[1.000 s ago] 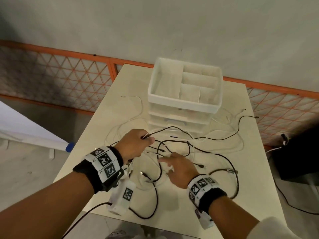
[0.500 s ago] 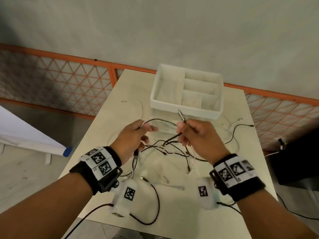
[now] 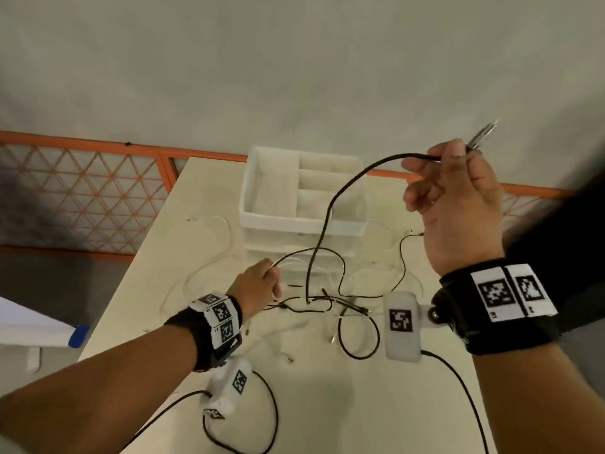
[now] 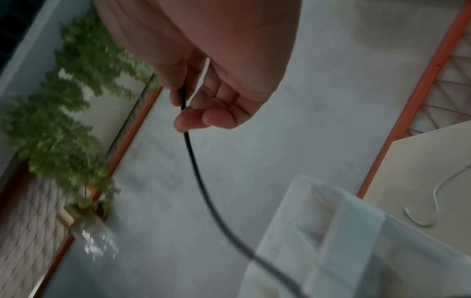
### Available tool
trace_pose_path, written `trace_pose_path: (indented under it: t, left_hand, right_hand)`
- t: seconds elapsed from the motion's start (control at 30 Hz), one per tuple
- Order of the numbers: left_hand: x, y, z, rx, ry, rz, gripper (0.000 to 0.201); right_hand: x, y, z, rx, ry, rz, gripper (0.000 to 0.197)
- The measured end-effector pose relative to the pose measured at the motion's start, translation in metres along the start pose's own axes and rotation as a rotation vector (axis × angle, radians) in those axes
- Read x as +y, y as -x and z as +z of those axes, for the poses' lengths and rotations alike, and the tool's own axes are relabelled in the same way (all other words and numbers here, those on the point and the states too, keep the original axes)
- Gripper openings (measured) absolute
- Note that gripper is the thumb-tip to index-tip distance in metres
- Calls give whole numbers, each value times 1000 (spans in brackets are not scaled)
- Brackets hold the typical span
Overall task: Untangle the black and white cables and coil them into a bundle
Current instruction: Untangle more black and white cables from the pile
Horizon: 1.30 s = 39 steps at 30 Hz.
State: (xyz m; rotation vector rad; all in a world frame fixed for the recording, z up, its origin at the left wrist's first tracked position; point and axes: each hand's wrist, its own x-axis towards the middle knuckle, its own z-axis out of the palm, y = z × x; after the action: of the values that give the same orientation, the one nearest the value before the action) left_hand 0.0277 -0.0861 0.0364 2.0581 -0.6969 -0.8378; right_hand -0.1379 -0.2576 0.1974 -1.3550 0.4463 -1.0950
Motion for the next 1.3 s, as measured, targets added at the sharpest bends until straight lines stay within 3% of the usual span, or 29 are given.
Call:
trace_pose_path:
  t: [0.1, 0.2, 0.33, 0.4, 0.53, 0.6, 0.67, 0.77, 0.9, 0.93, 1.0, 1.07, 1.13, 1.2, 1.3]
  left_hand:
    - [-1, 3, -9, 45, 207, -72, 24]
    - [41, 5, -17, 68, 397, 18, 24]
    - [86, 4, -8, -20, 622, 111, 26]
    - [85, 3, 3, -24, 603, 72, 25]
    - [55, 4, 8, 114, 500, -68, 23]
    - [48, 7, 8, 4, 517, -62, 21]
    - [45, 15, 16, -202, 551, -55, 21]
    - [39, 25, 30, -330, 478, -81, 24]
    - [40, 24, 10, -109, 436, -97, 23]
    - [47, 22, -1, -58, 425, -62, 23]
    - [70, 22, -23, -16, 386, 59, 24]
    - [97, 26, -36, -58, 334, 177, 27]
    - [118, 33, -37, -138, 276, 234, 27]
    - [131, 39, -31, -197, 264, 267, 28]
    - [130, 42, -26, -202, 306, 289, 31]
  right_hand:
    - [-3, -4, -10, 23, 2, 36, 26]
    - [11, 7, -2, -30, 65, 122, 28]
    - [23, 22, 24, -171, 58, 186, 29]
    - [18, 20, 31, -180, 1, 176, 29]
    - [2, 9, 25, -166, -99, 158, 31]
    - [-2, 10, 24, -193, -118, 160, 32]
    - [-3, 13, 30, -210, -127, 161, 31]
    - [-1, 10, 33, -99, -148, 143, 28]
    - [19, -6, -6, 222, 0, 247, 20]
    - [27, -7, -17, 249, 127, 332, 18]
    - [46, 0, -30, 230, 385, 492, 32]
    - [54, 16, -26, 128, 526, 411, 49]
    - [47, 34, -5, -100, 605, 174, 55]
    - [42, 41, 16, -320, 736, -10, 45]
    - [40, 32, 26, -273, 885, -82, 14]
